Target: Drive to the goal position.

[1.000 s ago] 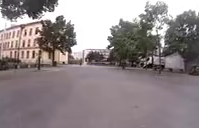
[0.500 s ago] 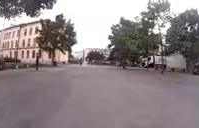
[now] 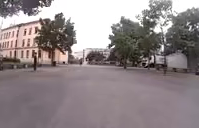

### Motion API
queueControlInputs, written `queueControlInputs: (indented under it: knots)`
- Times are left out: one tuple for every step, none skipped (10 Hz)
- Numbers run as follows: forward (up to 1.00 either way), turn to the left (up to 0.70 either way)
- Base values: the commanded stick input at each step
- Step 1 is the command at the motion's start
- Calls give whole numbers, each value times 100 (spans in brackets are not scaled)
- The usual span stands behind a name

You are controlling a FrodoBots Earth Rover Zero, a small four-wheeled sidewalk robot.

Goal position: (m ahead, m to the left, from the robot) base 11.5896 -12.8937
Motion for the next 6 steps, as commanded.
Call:
queueControlInputs:
  knots:
    - [60, 0]
    - [60, 0]
    - [60, 0]
    - [60, 0]
    - [60, 0]
    - [60, -1]
